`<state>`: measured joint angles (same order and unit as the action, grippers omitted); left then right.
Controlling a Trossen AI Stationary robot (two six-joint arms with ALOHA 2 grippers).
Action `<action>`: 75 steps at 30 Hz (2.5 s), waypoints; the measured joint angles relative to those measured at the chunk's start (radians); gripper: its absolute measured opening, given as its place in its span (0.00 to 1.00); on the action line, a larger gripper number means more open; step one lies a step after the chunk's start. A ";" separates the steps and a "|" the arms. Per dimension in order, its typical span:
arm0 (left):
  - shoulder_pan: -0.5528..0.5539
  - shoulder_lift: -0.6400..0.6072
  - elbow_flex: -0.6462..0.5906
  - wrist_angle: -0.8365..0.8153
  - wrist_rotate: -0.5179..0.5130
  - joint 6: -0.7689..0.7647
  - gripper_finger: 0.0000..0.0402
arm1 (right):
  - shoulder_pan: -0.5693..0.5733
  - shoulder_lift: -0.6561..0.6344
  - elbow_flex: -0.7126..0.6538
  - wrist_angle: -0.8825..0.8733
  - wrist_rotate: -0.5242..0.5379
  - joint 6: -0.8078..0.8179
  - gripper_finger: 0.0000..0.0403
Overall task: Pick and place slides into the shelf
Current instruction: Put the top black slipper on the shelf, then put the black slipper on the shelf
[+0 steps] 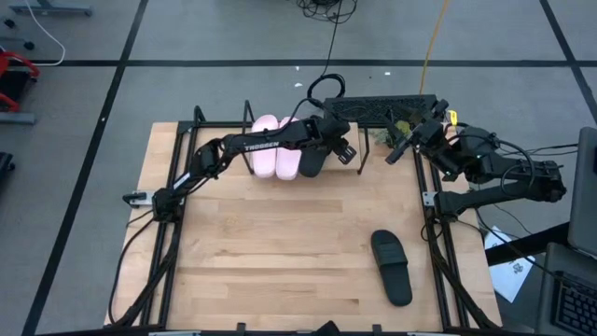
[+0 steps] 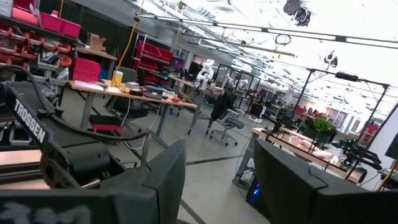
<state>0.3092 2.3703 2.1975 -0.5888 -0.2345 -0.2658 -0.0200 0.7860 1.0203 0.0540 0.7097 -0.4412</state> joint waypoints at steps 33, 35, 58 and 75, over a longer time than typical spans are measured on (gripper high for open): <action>0.019 0.064 -0.001 -0.005 0.022 -0.001 0.32 | 0.000 0.000 0.000 0.040 0.000 -0.016 0.45; 0.022 0.064 -0.001 -0.005 0.006 0.004 0.32 | 0.000 0.000 0.000 0.040 0.000 -0.016 0.45; 0.049 0.066 0.000 0.049 -0.018 -0.051 0.32 | 0.000 0.000 0.000 0.040 0.000 -0.035 0.45; 0.097 0.043 0.133 0.032 -0.125 0.006 0.32 | 0.000 0.000 0.000 0.016 0.001 -0.046 0.45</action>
<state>0.4066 2.4129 2.3301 -0.5564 -0.3594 -0.2598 -0.0200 0.7856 1.0203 0.0704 0.7105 -0.4874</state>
